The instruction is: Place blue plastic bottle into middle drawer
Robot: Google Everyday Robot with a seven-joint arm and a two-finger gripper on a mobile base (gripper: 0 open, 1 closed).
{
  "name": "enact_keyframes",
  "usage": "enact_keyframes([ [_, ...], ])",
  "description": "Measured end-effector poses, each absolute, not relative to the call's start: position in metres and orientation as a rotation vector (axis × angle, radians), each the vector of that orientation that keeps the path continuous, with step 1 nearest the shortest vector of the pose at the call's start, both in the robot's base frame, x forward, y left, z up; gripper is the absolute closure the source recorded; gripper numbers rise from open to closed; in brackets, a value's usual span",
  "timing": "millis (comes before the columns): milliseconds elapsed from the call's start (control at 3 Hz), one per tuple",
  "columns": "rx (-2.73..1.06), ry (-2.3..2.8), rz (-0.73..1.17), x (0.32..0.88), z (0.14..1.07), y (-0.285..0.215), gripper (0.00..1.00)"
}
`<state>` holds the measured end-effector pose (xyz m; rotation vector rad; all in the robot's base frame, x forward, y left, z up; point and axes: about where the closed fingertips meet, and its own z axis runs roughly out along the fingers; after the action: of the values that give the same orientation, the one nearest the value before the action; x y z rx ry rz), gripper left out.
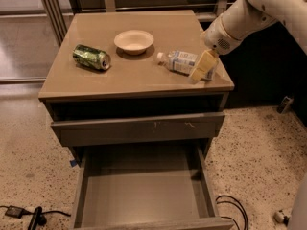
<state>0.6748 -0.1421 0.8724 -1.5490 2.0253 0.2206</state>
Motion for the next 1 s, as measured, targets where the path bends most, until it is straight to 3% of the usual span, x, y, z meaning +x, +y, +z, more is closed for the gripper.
enact_keyframes([
  [667,-1.532,2.118,0.278,0.682,0.828,-0.136,0.02],
  [1000,-1.532,2.118,0.278,0.682,0.828,-0.136,0.24],
])
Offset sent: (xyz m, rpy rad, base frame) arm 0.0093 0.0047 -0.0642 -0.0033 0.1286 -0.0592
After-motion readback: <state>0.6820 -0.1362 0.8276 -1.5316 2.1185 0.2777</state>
